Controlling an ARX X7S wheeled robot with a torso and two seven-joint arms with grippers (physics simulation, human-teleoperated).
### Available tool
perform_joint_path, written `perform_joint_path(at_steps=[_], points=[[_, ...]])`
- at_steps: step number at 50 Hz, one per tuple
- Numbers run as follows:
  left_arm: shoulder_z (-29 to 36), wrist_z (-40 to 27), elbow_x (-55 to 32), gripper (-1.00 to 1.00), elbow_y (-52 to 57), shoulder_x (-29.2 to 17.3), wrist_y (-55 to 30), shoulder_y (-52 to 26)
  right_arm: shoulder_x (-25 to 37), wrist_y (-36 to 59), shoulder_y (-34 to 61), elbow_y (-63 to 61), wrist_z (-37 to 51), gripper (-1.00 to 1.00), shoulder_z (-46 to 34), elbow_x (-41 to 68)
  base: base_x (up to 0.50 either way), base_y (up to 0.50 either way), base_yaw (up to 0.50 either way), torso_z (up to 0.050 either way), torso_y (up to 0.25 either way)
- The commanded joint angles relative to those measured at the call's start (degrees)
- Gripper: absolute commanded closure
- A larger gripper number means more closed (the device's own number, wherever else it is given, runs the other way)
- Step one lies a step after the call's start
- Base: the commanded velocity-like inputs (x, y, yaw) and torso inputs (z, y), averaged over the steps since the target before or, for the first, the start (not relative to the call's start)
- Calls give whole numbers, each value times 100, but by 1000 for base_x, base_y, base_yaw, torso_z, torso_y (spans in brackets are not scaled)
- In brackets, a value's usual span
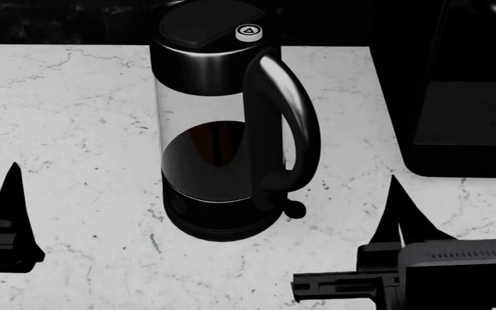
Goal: Press down the lever to turn on the electric kettle.
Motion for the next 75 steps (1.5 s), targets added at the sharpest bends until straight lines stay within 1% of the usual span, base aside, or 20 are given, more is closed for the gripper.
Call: perform_joint_path(at_steps=[1, 3, 8, 10, 12, 15, 23, 32, 38, 48, 68, 75], points=[[106, -33, 150, -100, -1, -53, 120, 27, 112, 400, 407, 437, -106, 100, 141, 221, 0, 0, 0, 0, 0], [71, -44, 109, -100, 52, -69, 80, 24, 121, 426, 481, 563, -129, 100, 110, 228, 0, 0, 0, 0, 0], [38, -63, 86, -100, 38, -77, 78, 20, 176, 876, 1042, 1040, -292, 100, -99, 361, 0, 0, 0, 0, 0], [39, -89, 100, -100, 44, -76, 77, 19, 195, 1196, 1411, 1444, -378, 100, -291, 396, 0, 0, 0, 0, 0], [61, -83, 114, -100, -26, -72, 93, -6, 122, 1335, 1634, 1744, -541, 100, -230, 596, 0, 0, 0, 0, 0], [39, -95, 89, -100, -88, -49, 96, -32, 50, 1208, 1833, 2319, -822, 100, -311, 714, 0, 0, 0, 0, 0], [94, -103, 141, -100, -241, -34, 169, -88, -51, 983, 1828, 2728, -1051, 100, -356, 831, 0, 0, 0, 0, 0], [92, -129, 125, -100, -167, -56, 171, -53, -91, 1030, 1863, 2904, -1099, 100, -498, 857, 0, 0, 0, 0, 0], [88, -116, 119, -100, -266, -58, 213, -71, -54, 886, 1813, 3050, -1395, 100, -692, 928, 0, 0, 0, 0, 0], [82, -122, 108, -100, -326, -58, 270, -51, -54, 1014, 1808, 3105, -1492, 100, -694, 1089, 0, 0, 0, 0, 0], [81, -194, 199, -100, -441, -71, 428, -37, -14, 985, 1710, 2848, -1545, 100, -795, 1190, 0, 0, 0, 0, 0], [97, -214, 207, -100, -442, -78, 448, -31, -27, 1184, 1684, 2789, -1570, 100, -750, 1369, 0, 0, 0, 0, 0]])
